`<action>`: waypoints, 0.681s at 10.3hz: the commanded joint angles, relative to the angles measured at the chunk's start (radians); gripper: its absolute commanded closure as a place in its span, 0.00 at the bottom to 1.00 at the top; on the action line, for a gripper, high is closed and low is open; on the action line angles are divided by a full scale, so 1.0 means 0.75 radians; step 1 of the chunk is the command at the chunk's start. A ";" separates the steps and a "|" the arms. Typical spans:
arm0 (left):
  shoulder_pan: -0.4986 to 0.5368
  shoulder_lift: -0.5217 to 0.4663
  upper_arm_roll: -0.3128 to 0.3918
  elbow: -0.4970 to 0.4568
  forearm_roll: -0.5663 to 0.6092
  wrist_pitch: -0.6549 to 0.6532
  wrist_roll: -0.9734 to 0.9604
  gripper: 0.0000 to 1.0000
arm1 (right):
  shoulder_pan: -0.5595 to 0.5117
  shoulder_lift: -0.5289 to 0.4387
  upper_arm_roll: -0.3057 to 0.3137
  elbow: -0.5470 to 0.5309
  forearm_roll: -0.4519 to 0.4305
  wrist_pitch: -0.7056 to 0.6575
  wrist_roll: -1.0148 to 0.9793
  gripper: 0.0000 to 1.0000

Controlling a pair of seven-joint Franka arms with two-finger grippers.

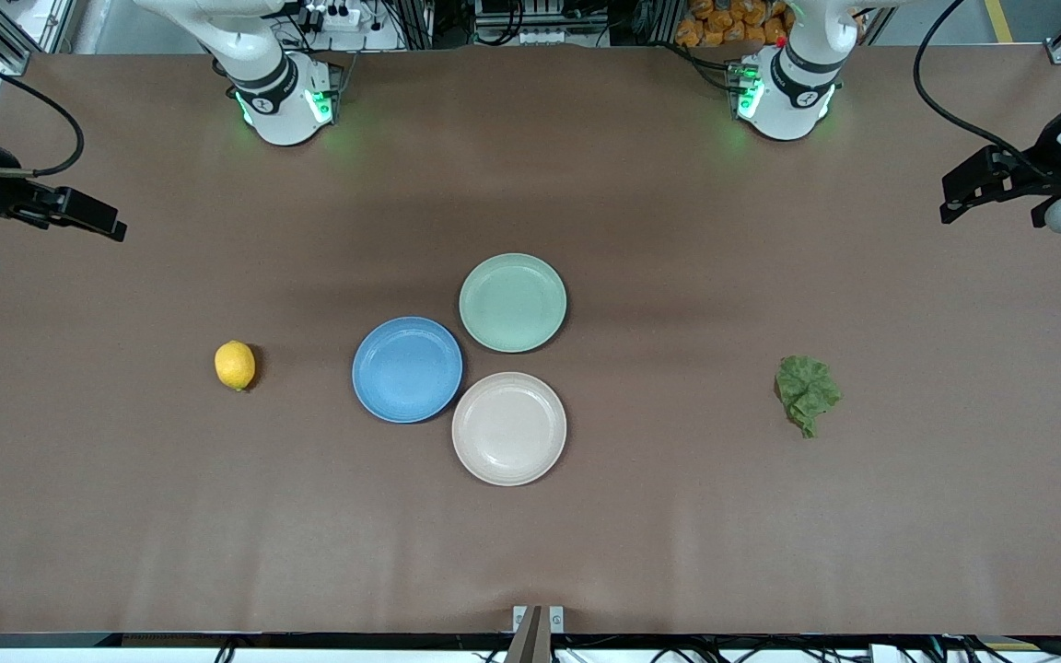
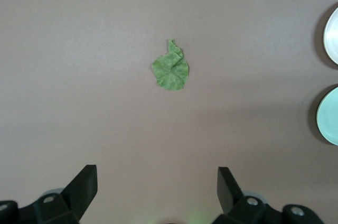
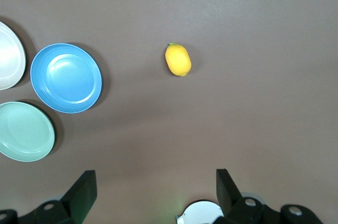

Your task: Pick lemon and lettuce from blue and beige plates

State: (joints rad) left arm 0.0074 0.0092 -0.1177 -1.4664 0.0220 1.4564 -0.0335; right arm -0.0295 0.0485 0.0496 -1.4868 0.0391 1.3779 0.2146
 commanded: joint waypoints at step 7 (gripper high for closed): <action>0.051 -0.065 -0.023 -0.143 -0.017 0.126 -0.049 0.00 | -0.010 -0.036 0.008 -0.036 -0.009 0.010 -0.012 0.00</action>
State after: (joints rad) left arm 0.0319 0.0078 -0.1194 -1.5095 0.0202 1.5158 -0.0407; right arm -0.0295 0.0485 0.0496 -1.4869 0.0391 1.3779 0.2145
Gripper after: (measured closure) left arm 0.000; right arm 0.000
